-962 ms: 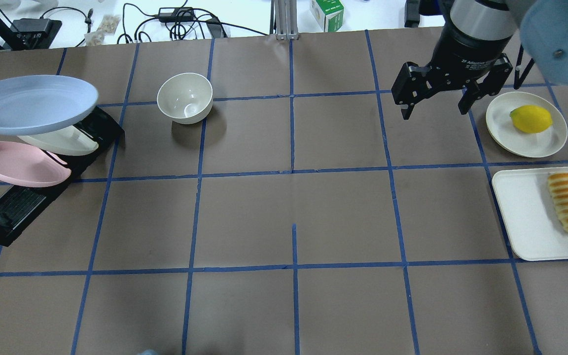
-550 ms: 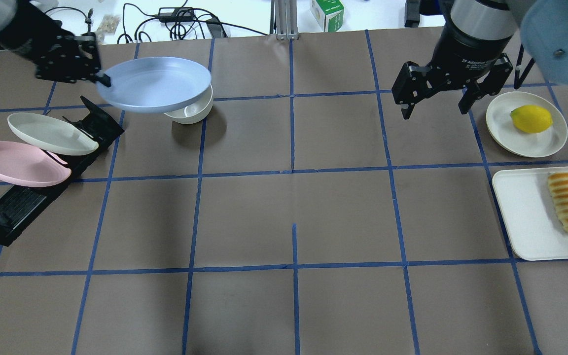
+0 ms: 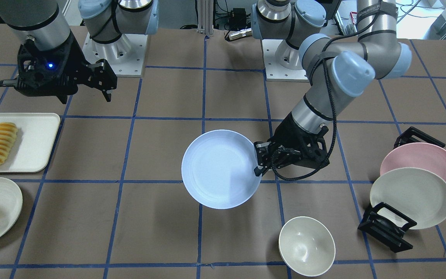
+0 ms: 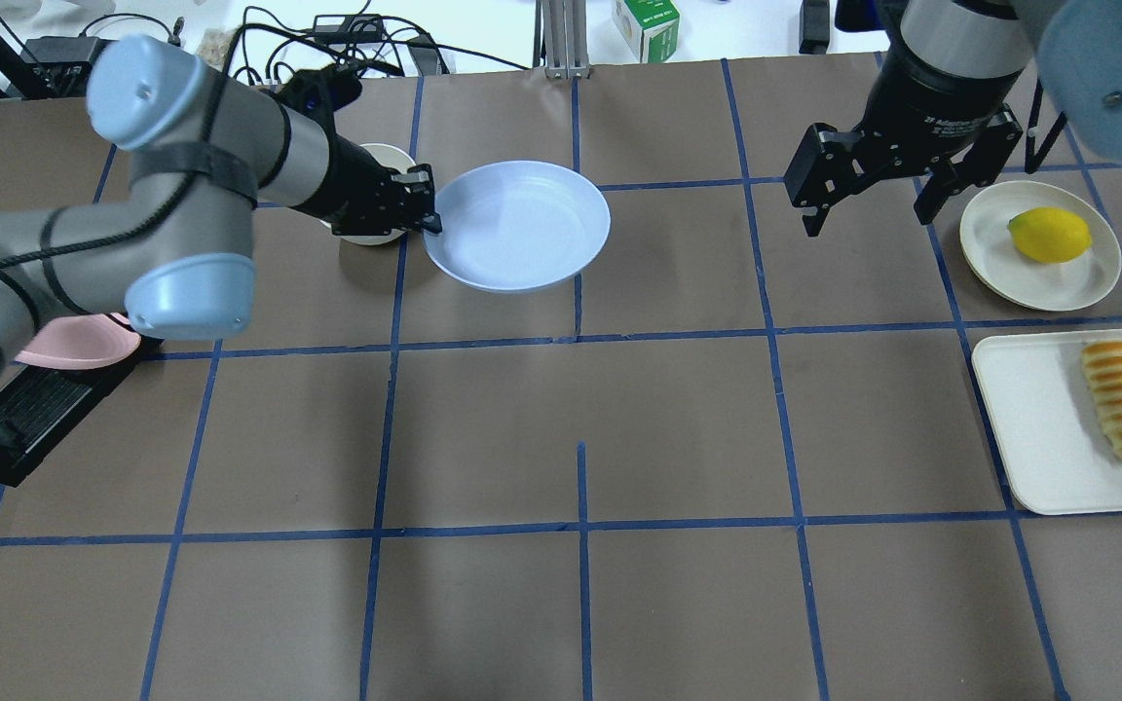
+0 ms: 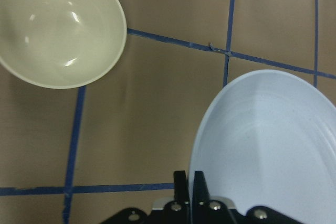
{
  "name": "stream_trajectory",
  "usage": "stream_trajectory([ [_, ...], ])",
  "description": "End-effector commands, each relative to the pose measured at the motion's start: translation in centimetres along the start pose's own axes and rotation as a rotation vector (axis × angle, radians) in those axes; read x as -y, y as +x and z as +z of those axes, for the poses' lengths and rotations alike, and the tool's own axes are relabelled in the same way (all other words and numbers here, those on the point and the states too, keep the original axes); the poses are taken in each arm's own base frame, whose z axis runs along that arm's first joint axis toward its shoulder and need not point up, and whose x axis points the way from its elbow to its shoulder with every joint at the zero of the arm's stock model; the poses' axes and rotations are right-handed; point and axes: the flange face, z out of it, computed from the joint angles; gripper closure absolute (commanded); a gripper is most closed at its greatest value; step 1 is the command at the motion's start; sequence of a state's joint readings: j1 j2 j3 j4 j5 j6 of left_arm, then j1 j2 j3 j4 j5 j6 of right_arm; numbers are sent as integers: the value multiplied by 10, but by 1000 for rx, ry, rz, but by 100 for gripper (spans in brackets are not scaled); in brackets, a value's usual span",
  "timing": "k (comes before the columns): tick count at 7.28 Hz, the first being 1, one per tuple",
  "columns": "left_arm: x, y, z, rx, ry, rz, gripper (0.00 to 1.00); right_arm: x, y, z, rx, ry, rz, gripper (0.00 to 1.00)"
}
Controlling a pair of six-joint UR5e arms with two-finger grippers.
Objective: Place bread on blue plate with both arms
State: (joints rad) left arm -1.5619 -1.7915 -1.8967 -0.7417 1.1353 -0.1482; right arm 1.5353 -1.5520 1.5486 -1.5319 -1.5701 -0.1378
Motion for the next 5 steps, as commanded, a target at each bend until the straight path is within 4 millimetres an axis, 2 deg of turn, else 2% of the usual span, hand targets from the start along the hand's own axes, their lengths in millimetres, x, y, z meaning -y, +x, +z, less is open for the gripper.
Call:
stream_trajectory([
  [1,-22,0,56,-10,-59,23,100,-2,89,27,27,-44,-18,0],
  [2,-28,6,76,-17,-61,52,100,-7,137,53,40,-45,-65,0],
  [3,-33,1,95,-16,-70,58,100,-19,189,85,35,-21,-74,0],
  [4,-33,-4,107,-18,-68,62,100,-32,228,115,11,19,-79,0],
  [5,-44,0,121,-19,-83,76,100,-39,247,143,-21,39,-104,0],
])
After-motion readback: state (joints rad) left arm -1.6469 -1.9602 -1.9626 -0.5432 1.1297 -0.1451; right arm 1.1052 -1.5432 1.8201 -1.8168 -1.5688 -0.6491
